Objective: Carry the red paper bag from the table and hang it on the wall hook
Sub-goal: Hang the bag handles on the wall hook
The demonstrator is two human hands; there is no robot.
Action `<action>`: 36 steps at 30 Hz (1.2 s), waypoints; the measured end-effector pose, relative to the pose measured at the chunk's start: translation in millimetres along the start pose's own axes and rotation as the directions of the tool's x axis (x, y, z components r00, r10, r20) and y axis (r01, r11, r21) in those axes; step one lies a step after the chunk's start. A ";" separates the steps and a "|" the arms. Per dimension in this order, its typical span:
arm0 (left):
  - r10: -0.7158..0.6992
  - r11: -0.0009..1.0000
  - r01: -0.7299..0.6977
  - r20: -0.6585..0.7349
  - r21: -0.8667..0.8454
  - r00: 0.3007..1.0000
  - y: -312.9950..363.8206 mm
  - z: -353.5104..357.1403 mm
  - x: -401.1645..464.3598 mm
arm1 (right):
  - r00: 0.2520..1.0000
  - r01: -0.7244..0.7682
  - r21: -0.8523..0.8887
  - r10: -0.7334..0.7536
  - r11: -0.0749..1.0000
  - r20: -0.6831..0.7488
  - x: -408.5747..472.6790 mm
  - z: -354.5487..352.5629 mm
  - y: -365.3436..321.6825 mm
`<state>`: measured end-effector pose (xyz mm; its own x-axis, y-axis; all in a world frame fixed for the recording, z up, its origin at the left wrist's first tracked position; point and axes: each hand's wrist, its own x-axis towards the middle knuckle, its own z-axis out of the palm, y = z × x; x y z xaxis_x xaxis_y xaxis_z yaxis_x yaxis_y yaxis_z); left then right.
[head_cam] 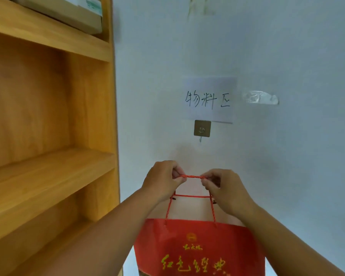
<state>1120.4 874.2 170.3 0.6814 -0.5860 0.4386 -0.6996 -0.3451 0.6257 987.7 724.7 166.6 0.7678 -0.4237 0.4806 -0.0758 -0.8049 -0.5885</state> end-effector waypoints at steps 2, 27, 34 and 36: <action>0.039 0.999 -0.038 0.020 -0.025 0.999 -9.1 8.3 29.0 | 0.998 -0.049 0.025 0.050 0.998 -0.030 20.2 2.8 9.2; 0.121 0.893 -0.108 0.001 -0.436 0.993 -38.3 69.1 222.9 | 0.874 -0.092 0.131 0.143 0.987 -0.465 195.8 31.8 71.9; 0.112 0.950 -0.119 -0.041 -0.289 0.993 -53.1 74.8 216.1 | 0.904 -0.144 0.100 0.172 0.984 -0.391 192.3 48.7 79.2; 0.118 0.957 -0.127 -0.051 -0.261 0.992 -52.3 79.1 210.8 | 0.908 -0.150 0.110 0.181 0.983 -0.377 187.4 52.6 80.5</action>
<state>1283.6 710.8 179.1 0.6040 -0.5847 0.5416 -0.7000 -0.0643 0.7112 1158.9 602.4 175.1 0.4436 -0.6870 0.5755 -0.1193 -0.6817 -0.7219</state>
